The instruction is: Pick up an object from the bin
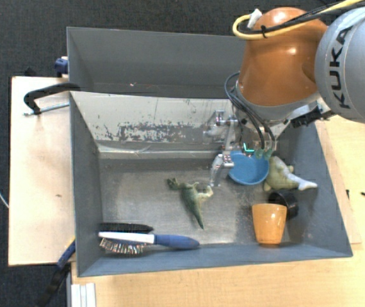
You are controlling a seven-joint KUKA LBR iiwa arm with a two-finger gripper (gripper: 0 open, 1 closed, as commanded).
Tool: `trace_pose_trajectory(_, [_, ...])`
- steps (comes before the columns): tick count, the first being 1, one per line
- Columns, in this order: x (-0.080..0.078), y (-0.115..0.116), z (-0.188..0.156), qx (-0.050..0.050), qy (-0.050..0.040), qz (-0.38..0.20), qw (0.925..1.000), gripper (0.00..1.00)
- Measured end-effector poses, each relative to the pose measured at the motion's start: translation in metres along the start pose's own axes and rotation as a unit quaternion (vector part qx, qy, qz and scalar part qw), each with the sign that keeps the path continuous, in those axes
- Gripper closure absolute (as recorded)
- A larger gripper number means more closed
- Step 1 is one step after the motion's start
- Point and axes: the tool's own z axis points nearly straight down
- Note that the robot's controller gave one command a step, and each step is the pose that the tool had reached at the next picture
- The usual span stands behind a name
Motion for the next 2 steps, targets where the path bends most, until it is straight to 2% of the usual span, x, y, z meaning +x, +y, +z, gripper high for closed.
trace_pose_trajectory(1, [0.0265, -0.0069, 0.1725, -0.001, -0.0069, -0.022, 0.9997, 0.00])
trace_pose_trajectory(2, [0.0262, -0.0069, 0.1705, -0.001, -0.0071, -0.022, 0.9997, 1.00])
